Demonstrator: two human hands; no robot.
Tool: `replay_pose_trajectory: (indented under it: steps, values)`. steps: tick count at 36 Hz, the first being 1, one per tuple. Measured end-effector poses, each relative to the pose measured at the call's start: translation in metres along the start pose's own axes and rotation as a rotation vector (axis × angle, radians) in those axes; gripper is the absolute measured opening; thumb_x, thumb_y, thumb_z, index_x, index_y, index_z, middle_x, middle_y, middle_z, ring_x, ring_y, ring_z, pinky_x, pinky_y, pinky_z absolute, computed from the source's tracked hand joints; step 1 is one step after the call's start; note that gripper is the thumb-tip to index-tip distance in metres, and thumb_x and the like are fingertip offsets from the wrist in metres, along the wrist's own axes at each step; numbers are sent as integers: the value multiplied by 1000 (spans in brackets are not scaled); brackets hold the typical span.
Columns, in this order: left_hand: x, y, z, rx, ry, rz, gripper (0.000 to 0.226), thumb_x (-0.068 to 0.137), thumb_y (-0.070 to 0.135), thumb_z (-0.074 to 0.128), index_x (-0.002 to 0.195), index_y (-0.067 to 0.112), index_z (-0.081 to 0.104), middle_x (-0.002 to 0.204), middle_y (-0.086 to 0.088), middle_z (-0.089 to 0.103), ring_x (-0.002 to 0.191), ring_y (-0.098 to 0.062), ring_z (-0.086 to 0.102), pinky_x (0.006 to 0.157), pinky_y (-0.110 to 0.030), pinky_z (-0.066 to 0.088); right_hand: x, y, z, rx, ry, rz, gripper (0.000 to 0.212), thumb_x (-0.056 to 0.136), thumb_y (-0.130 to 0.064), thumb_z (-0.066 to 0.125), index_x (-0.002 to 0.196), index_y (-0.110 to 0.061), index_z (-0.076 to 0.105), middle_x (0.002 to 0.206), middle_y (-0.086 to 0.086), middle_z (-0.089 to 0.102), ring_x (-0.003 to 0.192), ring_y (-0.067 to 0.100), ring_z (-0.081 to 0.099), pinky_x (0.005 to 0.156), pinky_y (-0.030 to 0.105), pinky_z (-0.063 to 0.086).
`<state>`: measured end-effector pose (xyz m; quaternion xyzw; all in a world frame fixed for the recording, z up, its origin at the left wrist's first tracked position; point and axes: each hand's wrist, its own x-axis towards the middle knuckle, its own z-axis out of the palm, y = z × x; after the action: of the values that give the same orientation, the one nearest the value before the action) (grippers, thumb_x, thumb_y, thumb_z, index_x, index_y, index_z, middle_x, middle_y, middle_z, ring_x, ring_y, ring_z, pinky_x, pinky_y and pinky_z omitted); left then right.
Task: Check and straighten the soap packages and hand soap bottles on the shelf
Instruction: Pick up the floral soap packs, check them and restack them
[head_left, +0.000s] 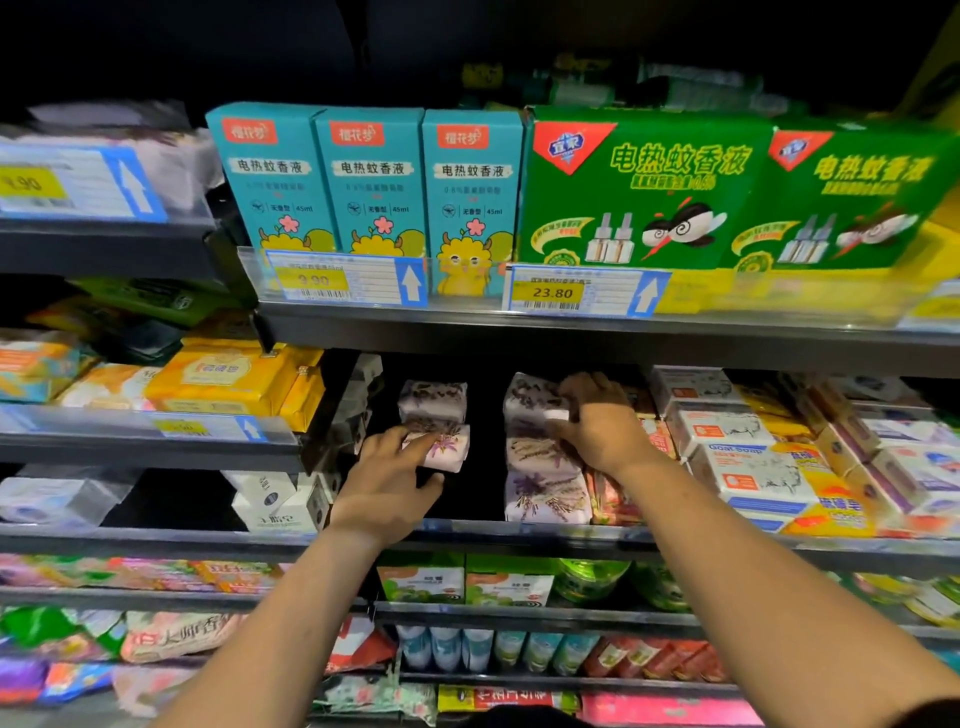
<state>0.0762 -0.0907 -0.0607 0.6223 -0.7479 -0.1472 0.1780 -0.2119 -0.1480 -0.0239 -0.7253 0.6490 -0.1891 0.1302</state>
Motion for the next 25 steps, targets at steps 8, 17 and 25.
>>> replay_pose_trajectory:
  steps: [8,17,25]
  values:
    - [-4,-4,-1,-78,-11,7,67,81,52,42,143,27,49,149,1,39,139,-24,25,113,-37,29,1,1,2,-72,-12,-6,74,80,-52,74,143,-23,49,138,15,51,128,37,44,104,38,40]
    - [-11,-9,0,-20,-42,84,55,84,53,28,100,19,69,105,5,57,104,-18,43,89,-34,43,-6,-2,-5,93,13,-25,68,71,-45,83,129,-16,61,126,11,62,118,32,55,97,38,47]
    - [-24,-4,4,51,-2,91,12,100,34,46,92,31,56,87,10,59,74,-16,55,61,-31,40,-33,-18,-21,261,3,8,57,77,-39,83,128,-23,61,101,0,71,79,9,64,69,22,48]
